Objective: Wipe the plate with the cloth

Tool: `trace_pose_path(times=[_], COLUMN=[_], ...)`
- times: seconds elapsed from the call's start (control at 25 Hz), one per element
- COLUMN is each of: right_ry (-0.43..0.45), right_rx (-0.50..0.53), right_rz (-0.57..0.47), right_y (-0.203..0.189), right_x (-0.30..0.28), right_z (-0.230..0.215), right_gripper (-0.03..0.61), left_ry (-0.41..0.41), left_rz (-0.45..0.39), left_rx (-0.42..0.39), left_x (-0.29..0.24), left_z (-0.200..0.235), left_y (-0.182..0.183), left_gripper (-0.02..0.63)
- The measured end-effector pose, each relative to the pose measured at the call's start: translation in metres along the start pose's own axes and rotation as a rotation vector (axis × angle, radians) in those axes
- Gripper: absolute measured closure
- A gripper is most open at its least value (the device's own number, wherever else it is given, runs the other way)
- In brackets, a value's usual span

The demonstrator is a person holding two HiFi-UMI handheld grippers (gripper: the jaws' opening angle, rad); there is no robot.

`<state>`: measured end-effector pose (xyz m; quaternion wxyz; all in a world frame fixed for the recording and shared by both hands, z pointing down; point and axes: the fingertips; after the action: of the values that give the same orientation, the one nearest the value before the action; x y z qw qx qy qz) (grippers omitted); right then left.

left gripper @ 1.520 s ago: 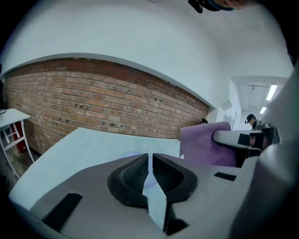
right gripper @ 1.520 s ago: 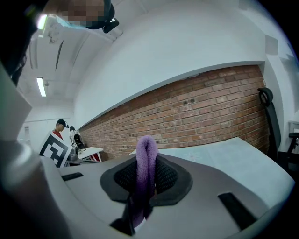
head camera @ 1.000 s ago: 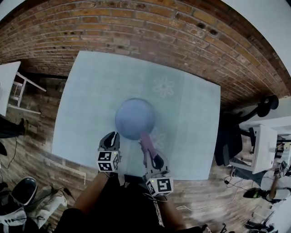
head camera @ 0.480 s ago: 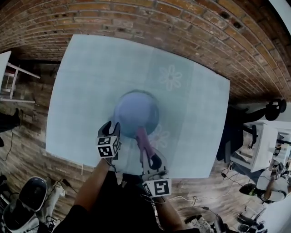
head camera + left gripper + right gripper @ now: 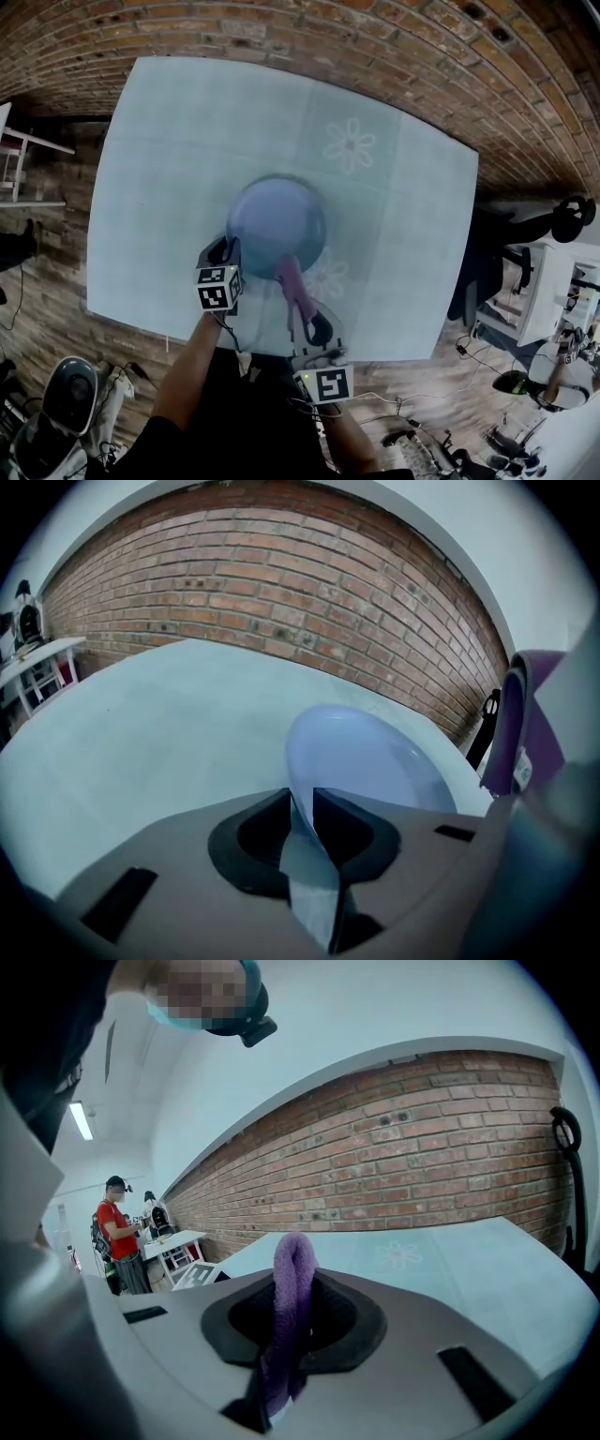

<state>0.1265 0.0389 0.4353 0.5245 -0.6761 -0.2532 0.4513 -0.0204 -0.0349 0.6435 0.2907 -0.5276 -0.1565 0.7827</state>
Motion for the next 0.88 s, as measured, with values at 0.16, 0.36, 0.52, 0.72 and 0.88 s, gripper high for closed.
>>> trace_pose_path(times=[0.16, 0.36, 0.52, 0.72, 0.88], right_ry=[-0.007, 0.002, -0.004, 0.029, 0.095], right_rx=[-0.007, 0.0, -0.022, -0.019, 0.029], right_rz=[0.005, -0.001, 0.002, 0.01, 0.03], right_y=[-0.004, -0.002, 0.001, -0.004, -0.014], right_x=[-0.001, -0.002, -0.006, -0.015, -0.033], right_z=[-0.002, -0.002, -0.003, 0.002, 0.013], right_gripper=[0.514, 0.512, 0.512, 0.514, 0.514], left_ry=[-0.019, -0.061, -0.09, -0.072, -0.071], left_rz=[-0.003, 0.013, 0.053, 0.102, 0.117], left_rx=[0.019, -0.001, -0.018, -0.121, -0.233], left_x=[-0.003, 0.004, 0.011, 0.011, 0.009], left_z=[-0.002, -0.009, -0.005, 0.005, 0.003], left_y=[0.006, 0.012, 0.007, -0.008, -0.01], left_gripper=[0.54, 0.568, 0.571, 0.569, 0.569])
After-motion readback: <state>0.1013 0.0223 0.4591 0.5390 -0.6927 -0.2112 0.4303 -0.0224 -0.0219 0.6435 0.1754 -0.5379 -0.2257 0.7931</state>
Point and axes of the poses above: the fingertips, and each gripper's own axes: x backward along the fingers, z to its left, y out of its top, and after that the axes turned 9 degrees about x, right-handed
